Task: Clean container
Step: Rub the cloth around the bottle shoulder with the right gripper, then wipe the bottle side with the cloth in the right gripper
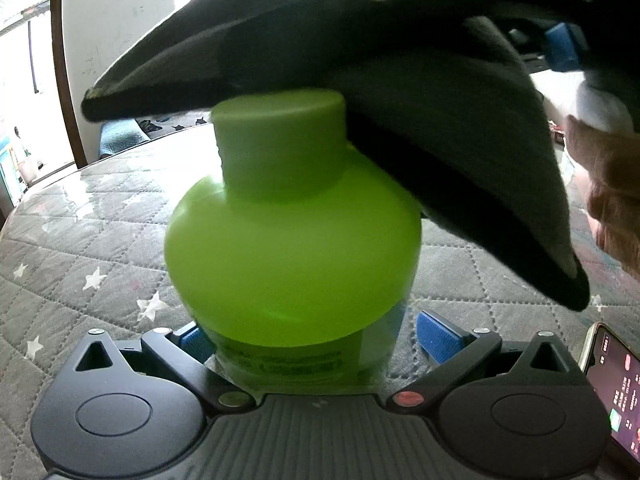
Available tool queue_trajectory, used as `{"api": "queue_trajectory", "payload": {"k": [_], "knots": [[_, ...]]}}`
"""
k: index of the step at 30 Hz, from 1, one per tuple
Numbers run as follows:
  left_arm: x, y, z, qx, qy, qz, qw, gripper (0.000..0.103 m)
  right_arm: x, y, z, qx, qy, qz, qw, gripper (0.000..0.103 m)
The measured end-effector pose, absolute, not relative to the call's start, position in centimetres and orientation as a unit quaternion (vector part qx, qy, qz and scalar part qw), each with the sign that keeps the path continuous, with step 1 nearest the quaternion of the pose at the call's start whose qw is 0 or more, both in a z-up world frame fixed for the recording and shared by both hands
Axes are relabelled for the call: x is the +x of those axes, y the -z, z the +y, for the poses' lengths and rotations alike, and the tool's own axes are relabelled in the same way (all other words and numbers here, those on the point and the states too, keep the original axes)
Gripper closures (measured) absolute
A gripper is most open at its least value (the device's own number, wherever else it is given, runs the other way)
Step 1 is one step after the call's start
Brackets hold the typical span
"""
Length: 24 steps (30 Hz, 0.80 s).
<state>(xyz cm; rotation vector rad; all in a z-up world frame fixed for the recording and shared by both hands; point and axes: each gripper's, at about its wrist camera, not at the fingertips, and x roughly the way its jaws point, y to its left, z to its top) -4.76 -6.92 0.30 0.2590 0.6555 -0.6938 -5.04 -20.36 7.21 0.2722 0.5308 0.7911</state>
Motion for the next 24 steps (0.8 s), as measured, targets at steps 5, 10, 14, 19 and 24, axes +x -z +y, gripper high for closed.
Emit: {"api": "queue_trajectory", "payload": {"k": [5,10,14,19,24], "knots": [[-5.3,-0.5,-7.1,0.124,0.333,0.315,0.880,0.000,-3.2,-6.1,-21.3,0.177,-0.369,0.281,0.868,0.085],[-5.9,-0.6,-7.2,0.124,0.333,0.315,0.880,0.000,-1.2,-4.8,-22.6,0.193,-0.359,0.298,0.863,0.082],[-6.4,-0.8,-7.4,0.124,0.333,0.315,0.880,0.000,-0.6,-4.0,-23.3,0.197,-0.342,0.309,0.866,0.076],[-7.1,-0.9,-7.5,0.125,0.333,0.314,0.880,0.000,-0.7,-3.7,-23.4,0.191,-0.323,0.312,0.873,0.073],[-7.7,-1.1,-7.7,0.125,0.333,0.314,0.880,0.000,-1.1,-3.8,-23.2,0.187,-0.314,0.318,0.875,0.063]]}}
